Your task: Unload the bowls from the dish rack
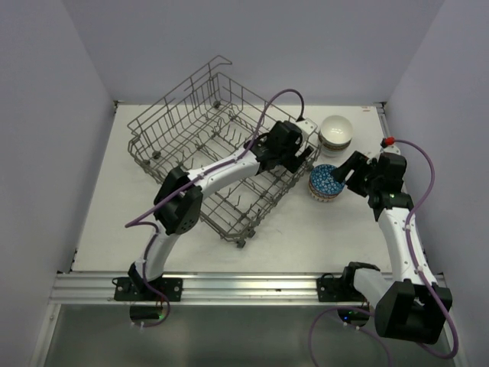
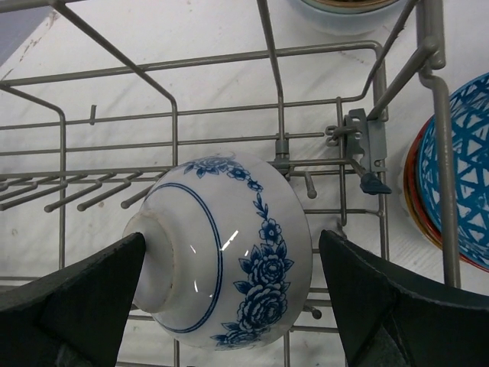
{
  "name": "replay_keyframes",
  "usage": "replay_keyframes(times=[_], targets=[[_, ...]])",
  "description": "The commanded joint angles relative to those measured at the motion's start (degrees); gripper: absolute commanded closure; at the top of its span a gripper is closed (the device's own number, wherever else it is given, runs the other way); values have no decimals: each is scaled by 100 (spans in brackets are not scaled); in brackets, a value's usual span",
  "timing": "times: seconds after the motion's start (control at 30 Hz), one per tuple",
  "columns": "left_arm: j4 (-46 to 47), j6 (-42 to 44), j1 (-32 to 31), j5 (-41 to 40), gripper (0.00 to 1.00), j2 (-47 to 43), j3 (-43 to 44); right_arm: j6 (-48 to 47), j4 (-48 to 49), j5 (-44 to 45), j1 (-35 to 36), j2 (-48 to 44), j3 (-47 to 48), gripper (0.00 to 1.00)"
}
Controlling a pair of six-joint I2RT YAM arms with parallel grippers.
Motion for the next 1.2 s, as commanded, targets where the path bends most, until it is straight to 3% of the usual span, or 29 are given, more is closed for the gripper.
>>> replay_keyframes(times=[0.0,0.33,0.43,0.73,0.93,1.17], targets=[[-309,153,-249,-475,0,186,110,37,182,-113,27,-116,-46,31],[165,348,-451,-1161,0,125,-276,37,164,-78,19,-116,-37,31],[358,470,-478,-1250,6,55,-399,37,155,-69,19,-116,-37,31],[622,734,-539,-1425,55,-130,-540,29,147,-43,19,-142,-46,31],[728,1138,-706,-1961,65,-297,-514,37,147,-25,27,-177,-64,31],[938,1710,-917,-2576,69,-402,-373,29,147,-16,27,-203,-64,31]])
